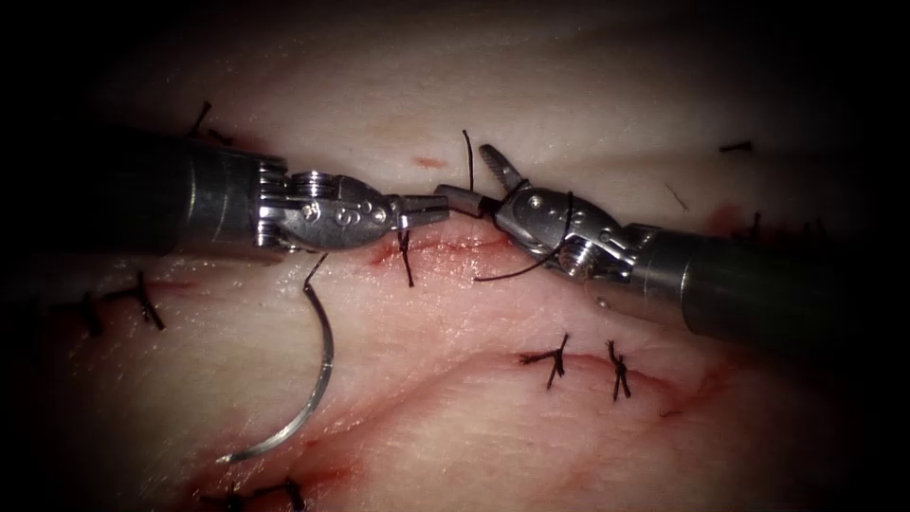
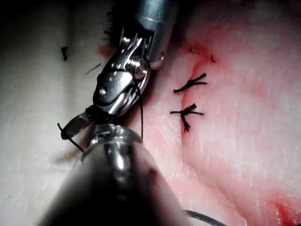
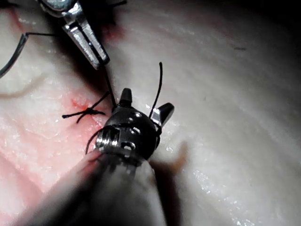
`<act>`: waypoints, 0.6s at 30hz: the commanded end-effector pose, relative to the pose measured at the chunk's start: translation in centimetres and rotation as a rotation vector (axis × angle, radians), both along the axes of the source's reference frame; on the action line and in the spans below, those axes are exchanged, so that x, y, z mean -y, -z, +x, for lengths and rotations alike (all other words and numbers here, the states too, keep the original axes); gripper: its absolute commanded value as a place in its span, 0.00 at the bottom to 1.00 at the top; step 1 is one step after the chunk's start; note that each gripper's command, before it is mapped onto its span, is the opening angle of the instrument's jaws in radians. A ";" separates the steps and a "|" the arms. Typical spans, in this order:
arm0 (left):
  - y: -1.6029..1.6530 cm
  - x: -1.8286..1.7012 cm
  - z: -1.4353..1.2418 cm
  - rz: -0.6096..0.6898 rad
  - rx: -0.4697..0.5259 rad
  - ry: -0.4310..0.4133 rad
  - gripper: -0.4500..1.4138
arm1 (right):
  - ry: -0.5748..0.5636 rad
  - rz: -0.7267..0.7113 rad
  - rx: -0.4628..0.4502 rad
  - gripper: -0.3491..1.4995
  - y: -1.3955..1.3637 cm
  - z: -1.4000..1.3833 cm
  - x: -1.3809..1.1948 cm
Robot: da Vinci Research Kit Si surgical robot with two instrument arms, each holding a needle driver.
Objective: Wound Closure
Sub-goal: With the right tool, grab the short suture end.
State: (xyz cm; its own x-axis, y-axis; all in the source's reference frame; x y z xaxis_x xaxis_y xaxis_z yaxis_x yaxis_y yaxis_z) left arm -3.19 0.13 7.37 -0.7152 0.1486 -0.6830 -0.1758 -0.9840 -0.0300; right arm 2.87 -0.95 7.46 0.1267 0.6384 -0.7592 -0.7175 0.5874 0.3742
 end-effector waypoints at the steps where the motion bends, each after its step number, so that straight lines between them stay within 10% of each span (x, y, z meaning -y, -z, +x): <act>1: -0.05 -0.05 -0.07 -0.002 0.001 0.000 0.00 | -0.004 -0.006 -0.008 0.75 0.01 0.10 -0.11; 7: -0.09 -0.06 -0.06 -0.002 0.000 0.004 0.00 | -0.013 -0.005 -0.005 0.73 0.00 0.18 -0.14; 10: -0.10 -0.04 -0.06 -0.004 0.000 0.004 0.00 | -0.010 -0.007 -0.004 0.07 -0.01 0.25 -0.10; 11: -0.10 -0.03 -0.05 -0.004 0.000 0.004 0.00 | 0.000 0.002 0.001 0.00 -0.01 0.26 -0.09; 18: -0.17 0.12 0.01 0.001 -0.003 0.015 0.00 | 0.051 -0.188 0.056 0.00 -0.07 0.18 0.29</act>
